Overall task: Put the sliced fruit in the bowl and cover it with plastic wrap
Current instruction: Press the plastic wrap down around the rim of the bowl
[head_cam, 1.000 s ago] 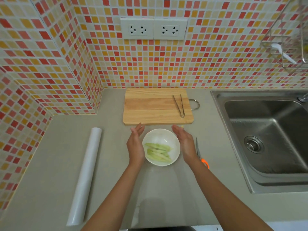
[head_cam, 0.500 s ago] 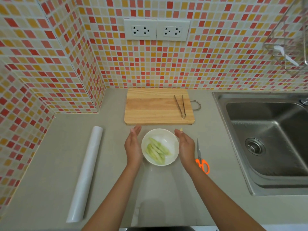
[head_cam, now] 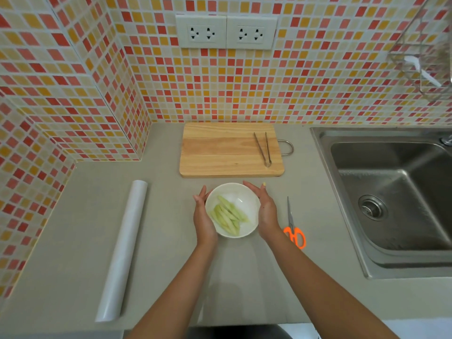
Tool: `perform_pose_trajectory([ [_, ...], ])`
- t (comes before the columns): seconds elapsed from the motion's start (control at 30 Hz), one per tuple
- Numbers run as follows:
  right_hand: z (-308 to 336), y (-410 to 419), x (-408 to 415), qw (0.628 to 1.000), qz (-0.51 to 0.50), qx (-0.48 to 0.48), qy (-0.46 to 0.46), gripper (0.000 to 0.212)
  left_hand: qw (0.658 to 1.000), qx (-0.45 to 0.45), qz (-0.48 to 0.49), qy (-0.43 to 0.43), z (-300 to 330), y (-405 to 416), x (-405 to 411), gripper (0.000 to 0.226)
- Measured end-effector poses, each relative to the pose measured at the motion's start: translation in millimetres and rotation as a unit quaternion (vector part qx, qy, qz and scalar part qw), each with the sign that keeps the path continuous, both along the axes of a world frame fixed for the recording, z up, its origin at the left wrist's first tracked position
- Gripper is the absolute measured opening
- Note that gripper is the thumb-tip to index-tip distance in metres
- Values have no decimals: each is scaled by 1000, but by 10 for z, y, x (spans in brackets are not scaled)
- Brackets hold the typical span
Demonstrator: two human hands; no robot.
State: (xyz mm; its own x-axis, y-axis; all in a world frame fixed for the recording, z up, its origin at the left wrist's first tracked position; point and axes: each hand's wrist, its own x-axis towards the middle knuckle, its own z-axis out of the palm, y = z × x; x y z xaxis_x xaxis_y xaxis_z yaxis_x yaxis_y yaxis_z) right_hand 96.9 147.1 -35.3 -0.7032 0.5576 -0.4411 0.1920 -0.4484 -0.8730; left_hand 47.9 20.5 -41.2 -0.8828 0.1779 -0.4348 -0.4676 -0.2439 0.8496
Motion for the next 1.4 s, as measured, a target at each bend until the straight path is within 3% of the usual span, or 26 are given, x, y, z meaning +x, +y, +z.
perform_pose_trajectory([
  [0.27,-26,64,-1,1000,22,-18,6,50,998,-56,-31,14,-53,18,-46,54],
  [0.53,2,197,-99,994,79,74,-16,42,992,-98,-60,42,-79,18,-56,58],
  [0.73,19,180,-106,991,117,32,-55,54,993,-83,-89,8,-91,17,-148,68],
  [0.83,20,145,-76,987,134,58,-67,56,973,-177,-137,55,-66,-10,-236,79],
  [0.97,-25,132,-42,973,102,158,-132,71,910,-334,-175,173,34,-51,-349,85],
  [1.03,-17,175,-48,973,67,187,-114,64,931,-290,-111,190,70,-78,-356,74],
  [1.1,36,230,-78,985,52,153,-59,52,972,-190,12,141,106,-117,-228,62],
  [1.17,102,268,-134,989,98,108,-26,45,984,-133,73,96,122,-146,-12,62],
  [1.27,120,252,-169,983,174,56,-25,36,997,-51,45,30,70,-136,227,69],
  [1.4,51,172,-85,987,155,14,-30,42,1000,-4,8,-2,72,-72,127,72],
])
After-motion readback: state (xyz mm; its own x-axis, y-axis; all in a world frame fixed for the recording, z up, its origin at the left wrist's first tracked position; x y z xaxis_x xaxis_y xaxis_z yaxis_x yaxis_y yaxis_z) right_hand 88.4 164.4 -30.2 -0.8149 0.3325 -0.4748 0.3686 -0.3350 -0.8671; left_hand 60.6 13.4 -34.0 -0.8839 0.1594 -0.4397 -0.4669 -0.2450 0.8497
